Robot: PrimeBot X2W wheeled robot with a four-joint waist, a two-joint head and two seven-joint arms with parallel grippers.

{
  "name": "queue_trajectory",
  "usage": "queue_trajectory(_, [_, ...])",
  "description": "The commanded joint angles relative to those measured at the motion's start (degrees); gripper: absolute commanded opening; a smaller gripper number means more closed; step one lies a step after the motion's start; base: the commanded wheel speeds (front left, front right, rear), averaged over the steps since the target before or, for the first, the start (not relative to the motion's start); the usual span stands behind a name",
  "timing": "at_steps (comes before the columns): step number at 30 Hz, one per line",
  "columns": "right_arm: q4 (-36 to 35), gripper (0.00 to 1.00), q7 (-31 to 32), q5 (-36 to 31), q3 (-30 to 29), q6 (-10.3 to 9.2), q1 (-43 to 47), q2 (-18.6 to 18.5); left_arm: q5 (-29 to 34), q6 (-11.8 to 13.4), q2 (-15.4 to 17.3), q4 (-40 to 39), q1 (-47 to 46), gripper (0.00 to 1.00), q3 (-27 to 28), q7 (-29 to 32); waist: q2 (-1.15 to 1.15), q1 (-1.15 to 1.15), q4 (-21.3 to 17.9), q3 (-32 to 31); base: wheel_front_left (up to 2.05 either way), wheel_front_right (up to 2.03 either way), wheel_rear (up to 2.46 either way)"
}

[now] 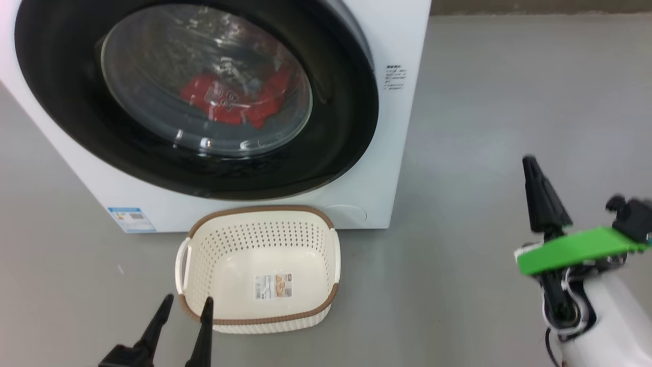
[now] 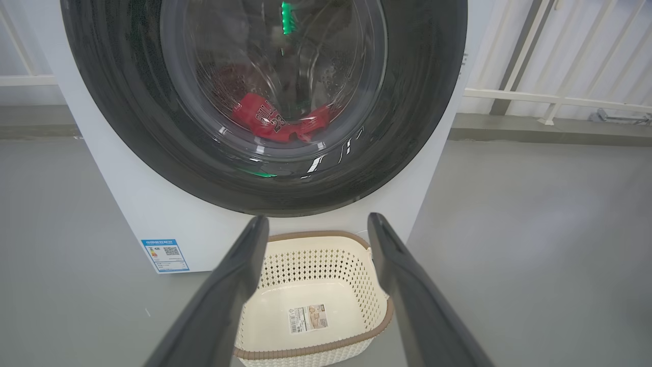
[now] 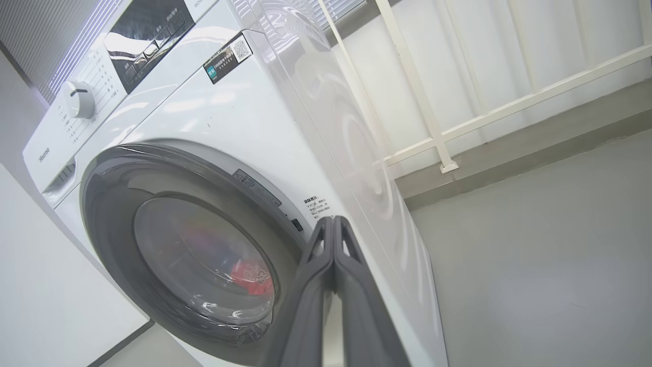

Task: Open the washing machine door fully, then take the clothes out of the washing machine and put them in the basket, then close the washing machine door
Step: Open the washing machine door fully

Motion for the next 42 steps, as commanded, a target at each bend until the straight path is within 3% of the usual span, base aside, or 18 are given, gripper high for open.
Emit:
queue_trajectory(1, [-0.61,0.00,-0.36,0.75,1.92,0.03,-3.70,-1.30,-0.32,-0.32,0.11,-1.20,-2.85,1.00,1.48,-0.70,0.00,0.00,1.71,2.14,0.00,0.00,0.00])
queue_trajectory(13, [6.00,0.00,-0.05,12.54,8.40,0.03,-18.77,-6.04,-1.78,-0.32,-0.35,-1.37,-7.43,1.00,-1.17,-0.70,0.00,0.00,6.62,8.24,0.00,0.00,0.00])
queue_trajectory(22, [6.66,0.00,4.37,24.13,13.36,0.03,-29.52,-9.00,-3.02,-0.32,-0.47,-1.61,-10.70,1.00,-2.12,-0.70,0.00,0.00,8.80,12.62,0.00,0.00,0.00])
queue_trajectory(32, [7.02,0.00,17.67,39.82,13.52,0.03,-37.98,-10.97,-4.10,-0.32,-0.40,-1.79,-13.48,1.00,-3.25,-0.70,0.00,0.00,10.59,16.52,0.00,0.00,0.00])
queue_trajectory(42, [11.88,0.00,32.95,46.87,13.78,0.03,-43.78,-13.03,-4.76,-0.32,-0.29,-1.75,-15.32,1.00,-4.74,-0.70,0.00,0.00,11.93,19.05,0.00,0.00,0.00])
